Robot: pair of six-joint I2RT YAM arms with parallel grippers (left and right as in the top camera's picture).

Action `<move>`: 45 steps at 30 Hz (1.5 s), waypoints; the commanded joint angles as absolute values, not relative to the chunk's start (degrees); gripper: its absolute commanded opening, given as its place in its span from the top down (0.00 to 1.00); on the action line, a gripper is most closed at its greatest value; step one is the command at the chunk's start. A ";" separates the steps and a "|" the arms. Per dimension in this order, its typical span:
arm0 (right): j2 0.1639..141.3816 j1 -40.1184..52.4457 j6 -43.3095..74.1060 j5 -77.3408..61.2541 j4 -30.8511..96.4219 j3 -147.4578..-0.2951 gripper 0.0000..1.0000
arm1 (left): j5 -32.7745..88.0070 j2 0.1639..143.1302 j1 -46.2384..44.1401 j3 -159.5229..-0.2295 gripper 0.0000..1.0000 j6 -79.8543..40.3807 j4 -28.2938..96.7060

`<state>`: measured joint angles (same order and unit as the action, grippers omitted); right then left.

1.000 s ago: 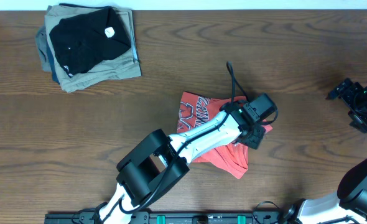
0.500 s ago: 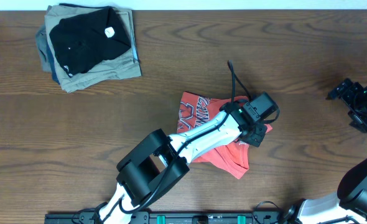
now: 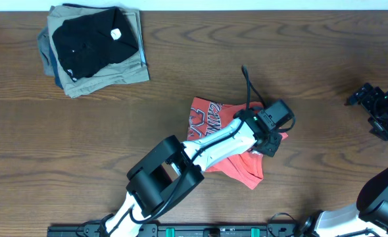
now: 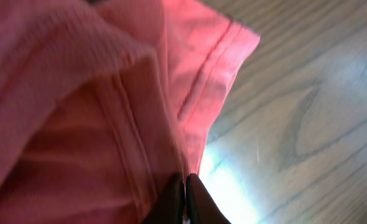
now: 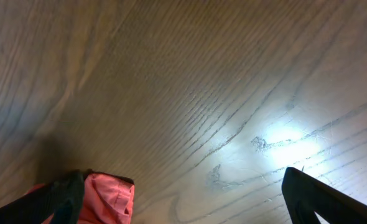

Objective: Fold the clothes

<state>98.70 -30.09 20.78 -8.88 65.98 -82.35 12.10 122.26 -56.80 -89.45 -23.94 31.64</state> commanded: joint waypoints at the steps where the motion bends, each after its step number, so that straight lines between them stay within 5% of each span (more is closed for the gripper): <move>1: 97.71 -30.57 20.71 -8.34 66.00 -83.02 0.01 | 12.67 120.70 -58.72 -92.14 0.93 -22.92 34.44; 3: 97.71 -30.57 20.71 -8.34 66.00 -83.02 0.01 | 12.62 118.98 -59.75 -93.60 0.83 -22.28 37.67; 7: 97.71 -30.57 20.71 -8.34 66.00 -83.02 0.01 | 12.67 114.67 -60.64 -94.70 0.37 -22.85 42.87; 17: 97.71 -30.57 20.71 -8.34 66.00 -83.02 0.01 | 12.29 108.38 -60.07 -94.50 0.24 -24.25 47.55; 33: 97.71 -30.57 20.71 -8.34 65.98 -83.02 0.01 | 11.97 122.78 -60.29 -90.89 0.26 -34.02 46.83; 39: 97.71 -30.57 20.71 -8.34 66.00 -83.02 0.01 | 10.41 123.55 -60.29 -91.15 0.66 -33.98 45.43; 45: 97.71 -30.57 20.71 -8.34 65.98 -83.02 0.01 | 8.47 122.52 -60.25 -92.97 0.88 -34.00 47.88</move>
<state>98.72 -30.11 20.78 -8.91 65.98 -82.35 10.09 123.13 -60.20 -91.24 -33.74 47.07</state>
